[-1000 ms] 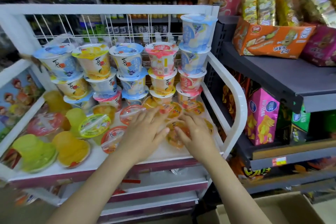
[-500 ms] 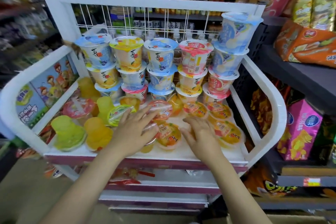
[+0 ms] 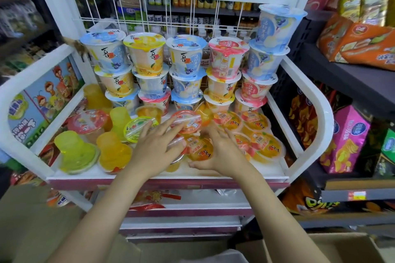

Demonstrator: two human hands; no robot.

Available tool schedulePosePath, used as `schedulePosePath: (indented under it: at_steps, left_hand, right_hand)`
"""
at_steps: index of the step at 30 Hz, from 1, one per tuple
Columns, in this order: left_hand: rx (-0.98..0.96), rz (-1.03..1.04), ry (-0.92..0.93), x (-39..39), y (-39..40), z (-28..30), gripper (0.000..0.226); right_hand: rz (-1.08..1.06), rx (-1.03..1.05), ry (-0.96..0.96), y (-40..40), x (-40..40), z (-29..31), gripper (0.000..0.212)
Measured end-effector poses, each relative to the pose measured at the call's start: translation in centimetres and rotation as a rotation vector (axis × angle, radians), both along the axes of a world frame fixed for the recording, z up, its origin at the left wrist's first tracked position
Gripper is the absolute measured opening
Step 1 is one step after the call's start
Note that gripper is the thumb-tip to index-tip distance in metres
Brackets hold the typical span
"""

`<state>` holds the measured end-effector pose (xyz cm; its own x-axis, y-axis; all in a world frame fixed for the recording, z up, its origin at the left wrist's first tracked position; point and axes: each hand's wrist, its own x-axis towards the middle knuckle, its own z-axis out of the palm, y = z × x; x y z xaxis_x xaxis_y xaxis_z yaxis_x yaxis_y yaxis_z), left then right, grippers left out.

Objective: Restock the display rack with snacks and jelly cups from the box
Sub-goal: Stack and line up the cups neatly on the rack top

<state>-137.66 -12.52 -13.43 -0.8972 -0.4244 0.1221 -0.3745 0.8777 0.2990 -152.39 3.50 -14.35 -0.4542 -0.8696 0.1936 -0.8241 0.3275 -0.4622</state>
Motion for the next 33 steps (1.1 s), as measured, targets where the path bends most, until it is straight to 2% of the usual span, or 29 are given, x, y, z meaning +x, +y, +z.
schedulePosePath:
  at_steps: [4, 13, 16, 22, 24, 26, 30, 33]
  left_hand:
    - [-0.014, -0.003, 0.0, 0.0, -0.1, -0.2, 0.077]
    - [0.006, 0.013, -0.037, -0.2, 0.0, -0.2, 0.078]
    - [0.012, 0.011, -0.038, -0.2, 0.0, 0.0, 0.079]
    - [0.094, -0.001, -0.044, 0.1, 0.1, 0.8, 0.093]
    - [0.122, -0.017, -0.035, 0.1, 0.0, 1.3, 0.106]
    - [0.135, -0.046, 0.044, -0.3, 0.2, 1.9, 0.108]
    - [0.177, -0.132, 0.292, -2.5, 1.7, 2.9, 0.082]
    - [0.554, -0.148, 0.37, -4.1, 3.4, 4.1, 0.059]
  right_hand:
    - [-0.038, -0.021, -0.05, 0.6, -0.6, 0.4, 0.084]
    - [-0.02, 0.15, -0.006, 0.5, -0.1, 1.4, 0.087]
    - [0.006, 0.135, -0.039, 0.2, -0.3, 1.5, 0.082]
    - [0.011, -0.142, -0.323, 1.2, -0.5, 3.0, 0.064]
    - [-0.014, -0.254, -0.338, 1.3, -0.8, 3.7, 0.065]
    - [-0.064, -0.352, -0.33, 1.2, -1.1, 4.2, 0.067]
    - [-0.137, -0.523, -0.418, 1.4, -1.6, 4.8, 0.056]
    - [-0.117, -0.592, -0.593, 2.0, -1.6, 5.5, 0.052]
